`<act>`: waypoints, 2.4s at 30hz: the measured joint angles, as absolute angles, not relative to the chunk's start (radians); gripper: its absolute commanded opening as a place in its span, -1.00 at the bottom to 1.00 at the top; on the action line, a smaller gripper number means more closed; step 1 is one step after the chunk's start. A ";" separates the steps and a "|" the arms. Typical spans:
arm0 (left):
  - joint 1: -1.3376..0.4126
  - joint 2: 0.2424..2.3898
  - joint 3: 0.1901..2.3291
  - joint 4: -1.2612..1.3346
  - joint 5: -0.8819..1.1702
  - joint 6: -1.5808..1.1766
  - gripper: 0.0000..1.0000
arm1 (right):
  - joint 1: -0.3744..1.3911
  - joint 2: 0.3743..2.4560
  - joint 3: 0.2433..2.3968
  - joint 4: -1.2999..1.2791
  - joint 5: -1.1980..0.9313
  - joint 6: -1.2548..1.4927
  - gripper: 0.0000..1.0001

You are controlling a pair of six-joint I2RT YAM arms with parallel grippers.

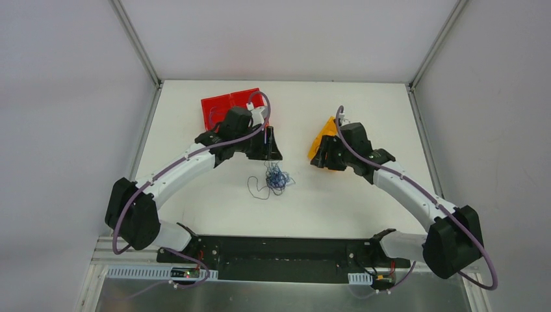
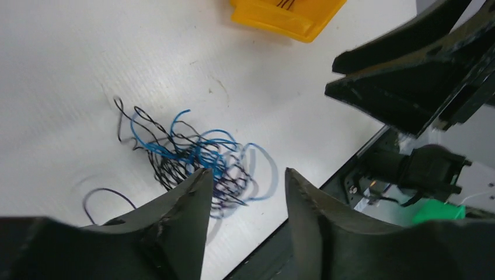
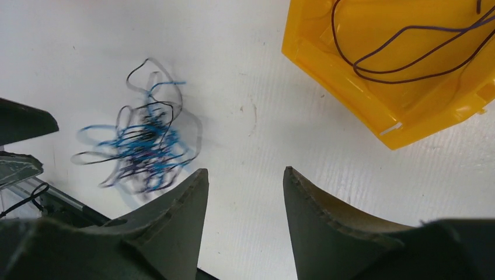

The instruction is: Untangle the cables

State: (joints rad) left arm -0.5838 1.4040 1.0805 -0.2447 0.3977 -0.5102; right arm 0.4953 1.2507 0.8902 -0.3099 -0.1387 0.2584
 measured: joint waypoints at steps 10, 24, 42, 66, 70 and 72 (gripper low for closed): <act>-0.587 1.243 0.950 -0.261 0.223 -0.488 0.59 | 0.522 1.212 0.826 -0.264 -0.208 0.267 0.10; -0.520 1.257 0.831 -0.311 0.222 -0.516 0.52 | 0.707 1.406 0.911 -0.199 -0.218 0.307 0.03; -0.530 1.553 0.979 -0.244 0.340 -0.513 0.57 | 0.737 1.489 0.941 -0.173 -0.195 0.347 -1.00; -0.450 1.588 0.947 -0.234 0.217 -0.548 -1.00 | 0.673 1.102 0.796 -0.307 0.169 0.406 -1.00; -0.331 1.412 0.837 -0.236 0.192 -0.575 -1.00 | 0.558 0.944 0.731 -0.372 0.229 0.434 -1.00; -0.313 1.322 0.796 -0.238 0.191 -0.597 -1.00 | 0.525 0.889 0.714 -0.390 0.227 0.450 -1.00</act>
State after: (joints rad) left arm -0.3126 1.3220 0.7963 -0.2382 0.1909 -0.5972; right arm 0.5255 0.8894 0.7136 -0.3901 0.2268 0.4503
